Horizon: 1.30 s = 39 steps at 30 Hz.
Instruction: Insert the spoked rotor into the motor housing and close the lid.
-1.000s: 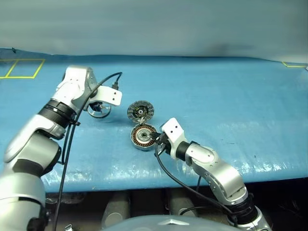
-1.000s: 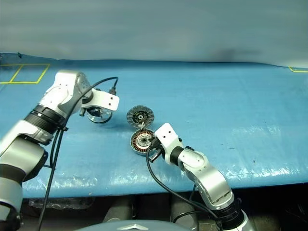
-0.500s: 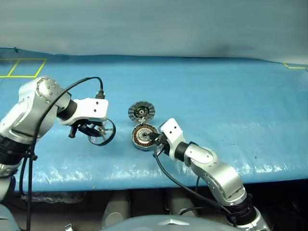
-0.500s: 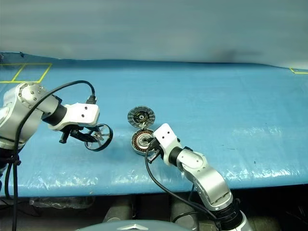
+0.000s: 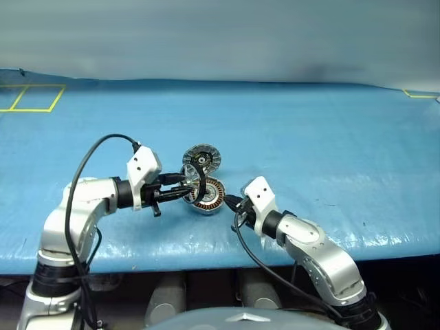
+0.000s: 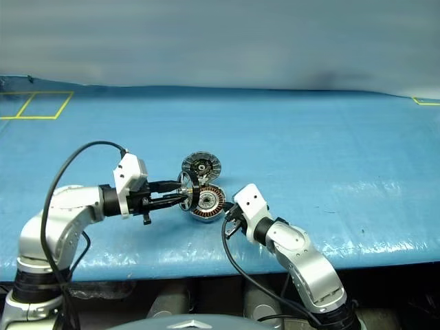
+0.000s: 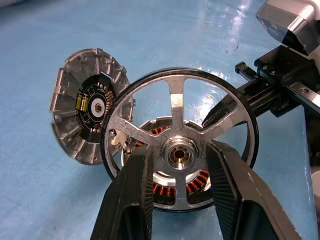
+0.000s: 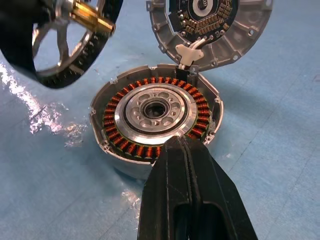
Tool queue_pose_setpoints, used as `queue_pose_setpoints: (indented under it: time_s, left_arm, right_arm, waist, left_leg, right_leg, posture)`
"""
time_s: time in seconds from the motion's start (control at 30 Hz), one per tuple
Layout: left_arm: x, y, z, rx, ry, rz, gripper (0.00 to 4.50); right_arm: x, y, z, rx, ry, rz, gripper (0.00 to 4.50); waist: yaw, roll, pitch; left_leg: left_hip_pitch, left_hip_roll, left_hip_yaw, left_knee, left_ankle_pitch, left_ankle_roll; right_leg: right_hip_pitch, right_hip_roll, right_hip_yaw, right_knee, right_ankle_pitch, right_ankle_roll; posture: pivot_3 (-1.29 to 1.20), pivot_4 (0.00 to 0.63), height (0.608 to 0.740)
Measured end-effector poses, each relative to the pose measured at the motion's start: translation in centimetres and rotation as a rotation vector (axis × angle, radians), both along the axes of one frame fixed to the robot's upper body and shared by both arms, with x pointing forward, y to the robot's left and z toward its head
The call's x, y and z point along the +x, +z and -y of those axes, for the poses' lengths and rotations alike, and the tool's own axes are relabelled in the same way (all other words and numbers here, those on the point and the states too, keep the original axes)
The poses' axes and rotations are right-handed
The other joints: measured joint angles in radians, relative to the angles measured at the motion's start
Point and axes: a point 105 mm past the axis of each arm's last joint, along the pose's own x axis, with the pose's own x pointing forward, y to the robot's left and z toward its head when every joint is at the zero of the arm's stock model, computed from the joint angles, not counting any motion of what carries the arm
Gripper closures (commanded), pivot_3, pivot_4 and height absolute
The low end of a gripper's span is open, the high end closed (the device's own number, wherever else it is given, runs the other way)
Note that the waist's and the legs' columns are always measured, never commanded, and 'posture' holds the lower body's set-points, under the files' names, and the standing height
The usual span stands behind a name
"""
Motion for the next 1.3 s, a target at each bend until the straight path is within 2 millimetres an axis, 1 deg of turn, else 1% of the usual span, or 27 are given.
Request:
queue_pose_setpoints:
  time_s: [0.13, 0.27, 0.5, 0.7, 0.97, 1.13, 1.3]
  left_arm:
    - [-0.1, -0.3, 0.7, -0.016, -0.008, 0.004, 3.23]
    - [0.1, -0.3, 1.6, -0.045, -0.019, -0.005, 3.23]
    - [1.4, 0.3, 2.0, 0.035, -0.075, -0.010, 3.23]
    - [2.4, 0.6, 2.3, 0.110, -0.157, -0.024, 3.23]
    - [2.9, 0.5, 2.6, 0.180, -0.247, -0.049, 3.23]
    - [3.1, 0.2, 2.7, 0.268, -0.308, -0.057, 3.23]
    - [4.1, 0.5, 2.8, 0.325, -0.313, -0.048, 3.23]
  right_arm:
    - [-0.4, 0.5, 0.2, 0.060, 0.016, 0.046, 4.50]
    - [-0.7, -0.1, 0.8, 0.071, 0.014, 0.048, 4.50]
    - [-1.0, -0.9, 1.4, 0.086, -0.018, 0.021, 4.50]
    - [-1.0, -0.3, 1.9, 0.152, -0.009, 0.079, 4.50]
    - [-1.6, -2.0, 2.9, 0.172, 0.025, 0.073, 4.50]
    - [-1.6, -2.5, 3.1, 0.178, 0.041, 0.085, 4.50]
    - [-1.8, -3.4, 3.1, 0.168, 0.051, 0.065, 4.50]
  waist:
    - [0.014, 0.000, 0.000]
    - [0.015, 0.000, 0.000]
    - [0.015, 0.000, 0.000]
    - [0.015, 0.000, 0.000]
    - [0.013, 0.001, 0.000]
    - [0.013, 0.001, 0.000]
    - [0.014, 0.001, 0.000]
  left_leg:
    - [0.000, 0.000, 0.000, 0.000, 0.000, 0.000]
    - [0.000, -0.001, 0.002, 0.000, 0.000, 0.000]
    - [-0.001, -0.001, 0.001, 0.000, 0.000, 0.000]
    - [-0.001, -0.001, 0.002, 0.000, 0.000, 0.000]
    - [-0.001, -0.001, 0.002, -0.001, 0.000, 0.000]
    - [-0.001, -0.001, 0.002, -0.001, 0.000, 0.000]
    - [-0.002, -0.001, 0.002, -0.001, 0.000, 0.000]
  right_leg:
    - [0.001, -0.001, 0.000, -0.001, 0.000, 0.000]
    - [0.000, -0.002, 0.000, -0.001, 0.000, 0.000]
    - [0.000, -0.002, 0.000, -0.001, 0.000, 0.000]
    - [-0.001, -0.002, 0.000, -0.002, 0.000, 0.000]
    - [-0.001, -0.002, 0.000, -0.002, 0.000, 0.000]
    - [-0.001, -0.002, 0.000, -0.002, 0.000, 0.000]
    - [-0.001, -0.002, 0.000, -0.002, 0.000, 0.000]
  posture:
    - [0.00, 0.150, 0.740]
    - [0.00, 0.150, 0.740]
    - [0.00, 0.150, 0.740]
    - [0.00, 0.150, 0.740]
    - [0.00, 0.150, 0.740]
    - [0.00, 0.150, 0.740]
    - [0.00, 0.150, 0.740]
